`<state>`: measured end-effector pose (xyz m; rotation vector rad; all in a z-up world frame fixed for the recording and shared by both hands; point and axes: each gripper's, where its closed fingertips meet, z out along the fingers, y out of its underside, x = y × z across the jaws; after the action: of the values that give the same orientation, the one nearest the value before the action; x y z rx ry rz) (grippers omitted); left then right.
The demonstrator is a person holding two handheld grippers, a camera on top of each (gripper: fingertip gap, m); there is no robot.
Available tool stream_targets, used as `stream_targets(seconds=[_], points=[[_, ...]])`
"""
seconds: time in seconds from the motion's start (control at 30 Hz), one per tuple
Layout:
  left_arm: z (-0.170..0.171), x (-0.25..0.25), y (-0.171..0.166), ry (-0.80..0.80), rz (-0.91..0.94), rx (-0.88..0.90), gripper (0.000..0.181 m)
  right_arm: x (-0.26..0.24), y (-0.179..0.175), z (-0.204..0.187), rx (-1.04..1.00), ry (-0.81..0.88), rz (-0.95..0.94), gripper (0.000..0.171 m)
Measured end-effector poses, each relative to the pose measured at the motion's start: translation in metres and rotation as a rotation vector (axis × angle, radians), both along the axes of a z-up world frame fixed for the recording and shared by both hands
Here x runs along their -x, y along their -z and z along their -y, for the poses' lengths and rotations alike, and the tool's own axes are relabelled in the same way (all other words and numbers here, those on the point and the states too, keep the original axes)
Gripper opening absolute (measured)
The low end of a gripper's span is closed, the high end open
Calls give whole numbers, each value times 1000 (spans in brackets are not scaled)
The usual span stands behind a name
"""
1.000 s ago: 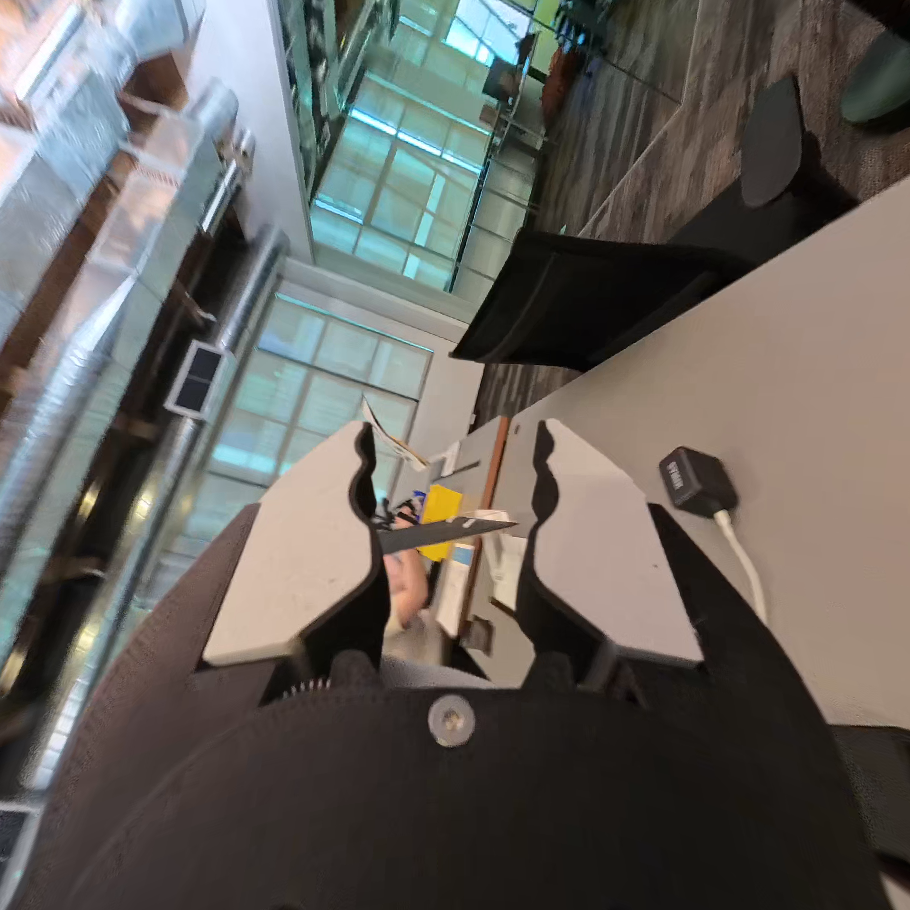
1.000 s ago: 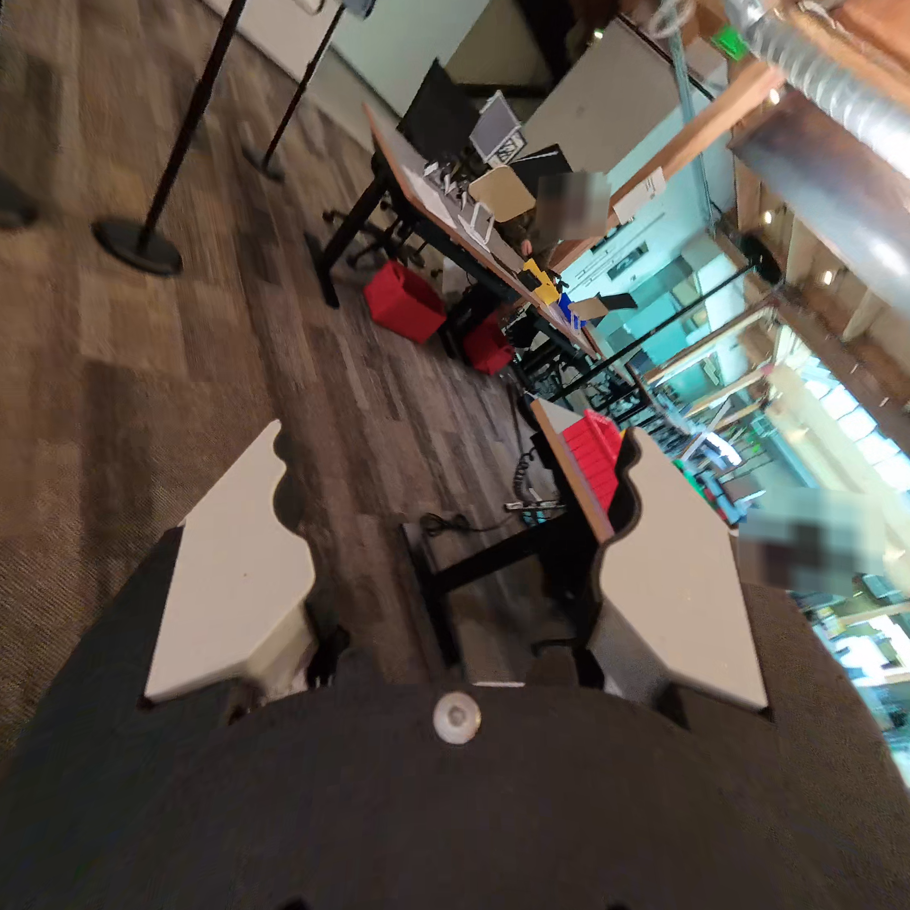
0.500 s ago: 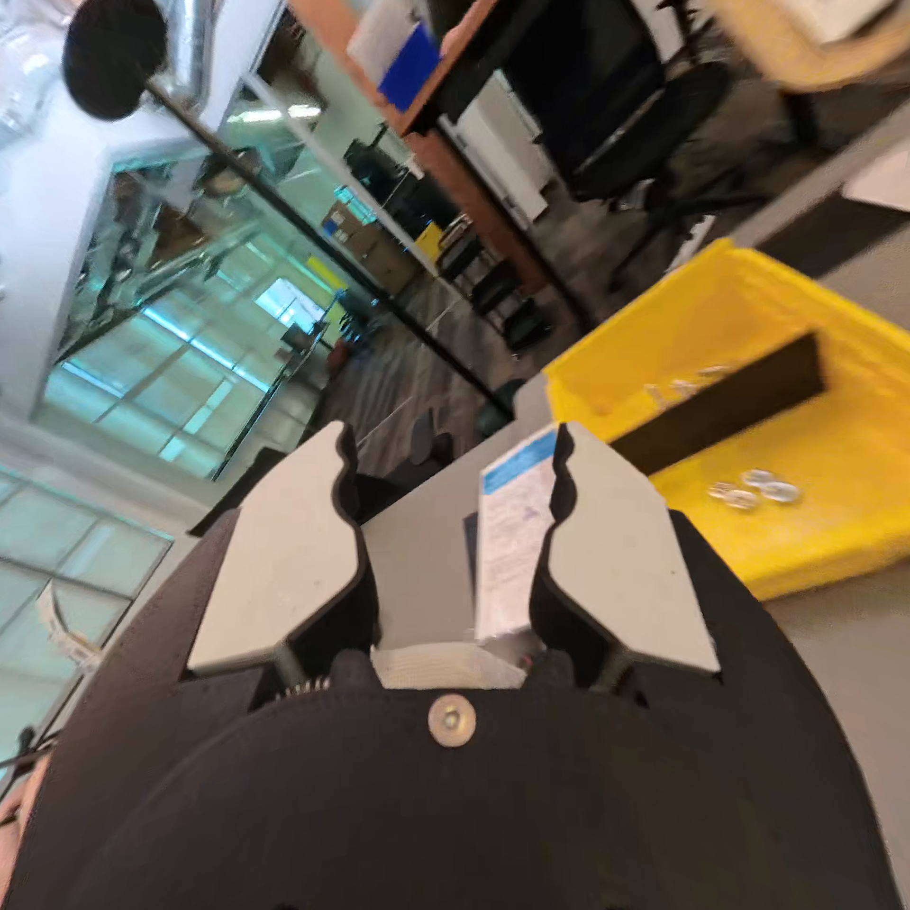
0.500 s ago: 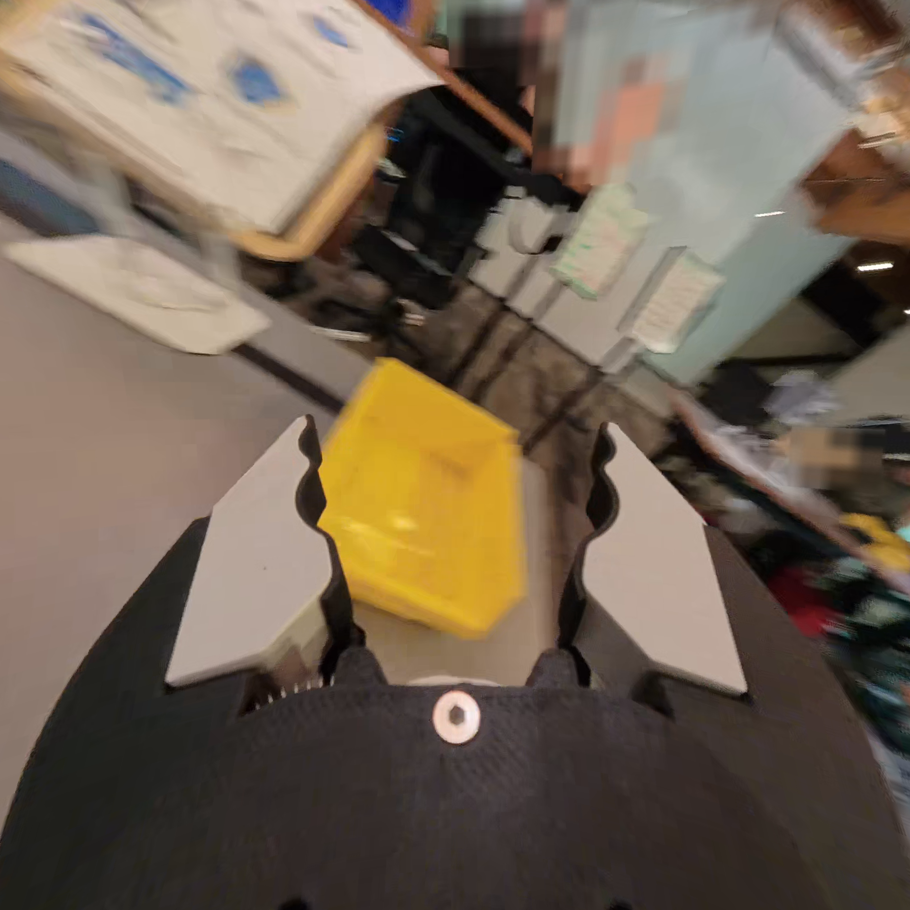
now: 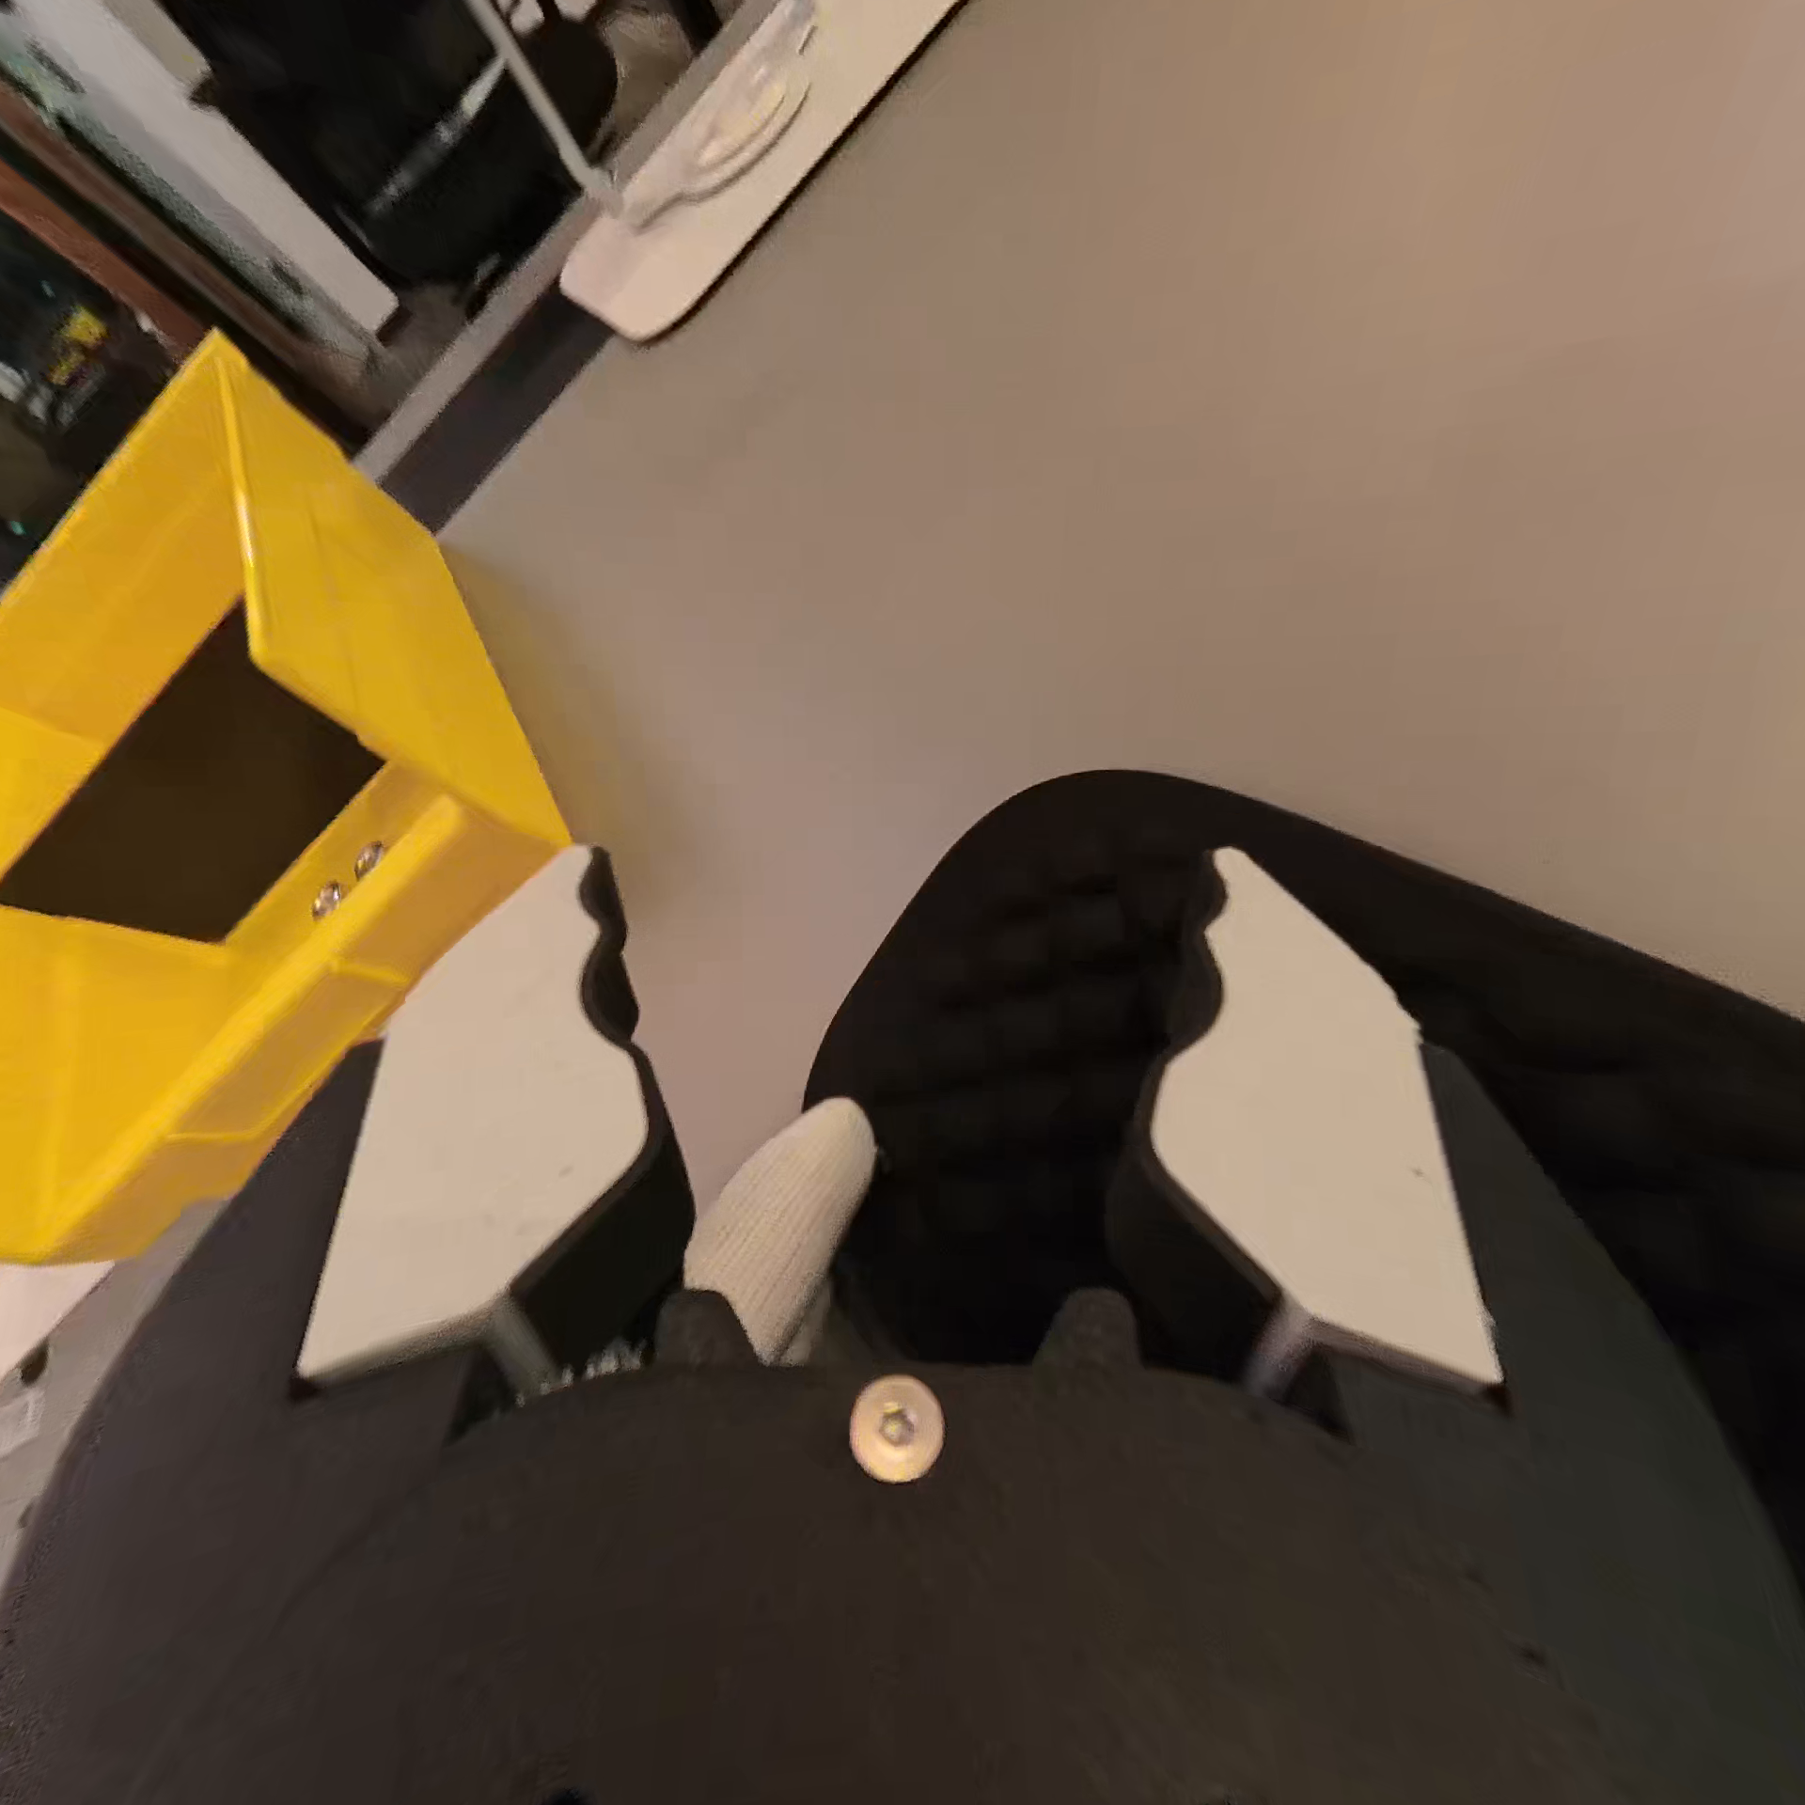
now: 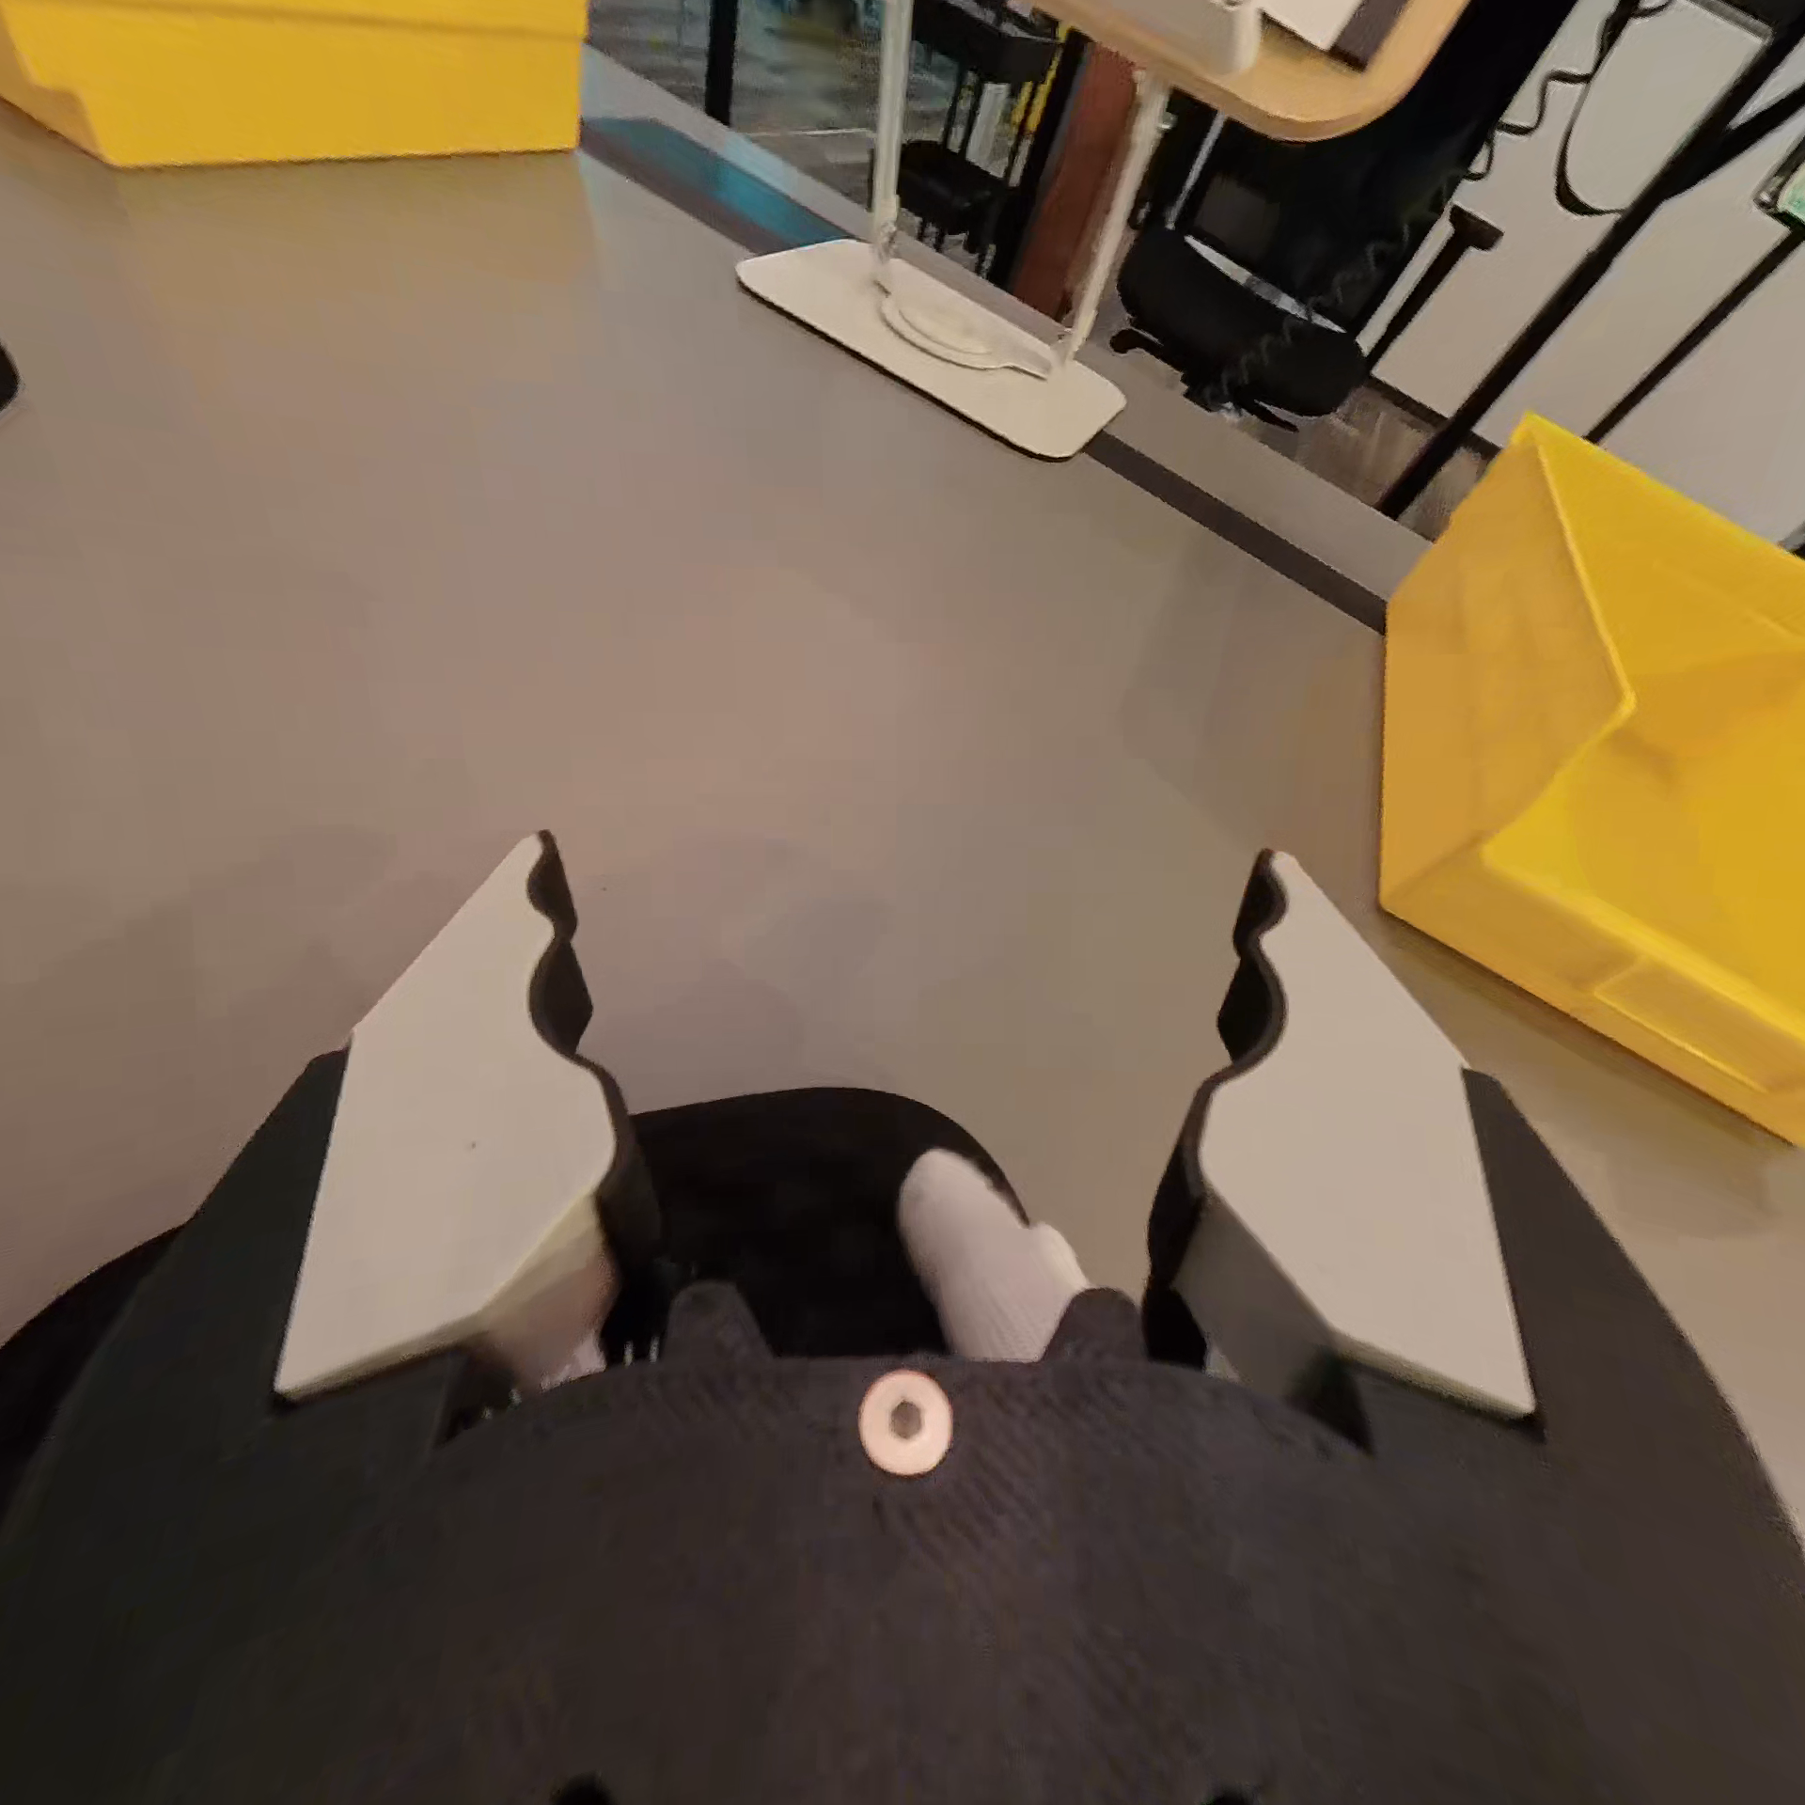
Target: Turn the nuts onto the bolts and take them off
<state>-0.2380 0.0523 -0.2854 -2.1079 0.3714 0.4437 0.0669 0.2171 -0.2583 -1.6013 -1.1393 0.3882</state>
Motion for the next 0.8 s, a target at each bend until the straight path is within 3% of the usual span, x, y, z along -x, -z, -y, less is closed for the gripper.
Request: stream_targets(seconds=[0.13, 0.43, 0.57, 0.63, 0.7, 0.8], points=[[-14, -14, 0, 31, 23, -43, 104, 22, 4, 0, -6, -102, 14, 119], [-55, -31, 3, 177, 59, -43, 111, 109, 7, 9, -51, -496, 37, 118], [-59, -32, 1, 195, 46, -40, 114, 130, 8, 16, -93, -571, 53, 121], [-58, -27, -8, 167, 46, -69, 117, 128, -14, 9, -134, -548, -40, 124], [-63, -24, -28, 156, 41, -129, 115, 125, -58, -4, -203, -503, -190, 116], [-98, -24, -81, 119, 68, -264, 109, 136, -133, -33, -239, -417, -338, 118]])
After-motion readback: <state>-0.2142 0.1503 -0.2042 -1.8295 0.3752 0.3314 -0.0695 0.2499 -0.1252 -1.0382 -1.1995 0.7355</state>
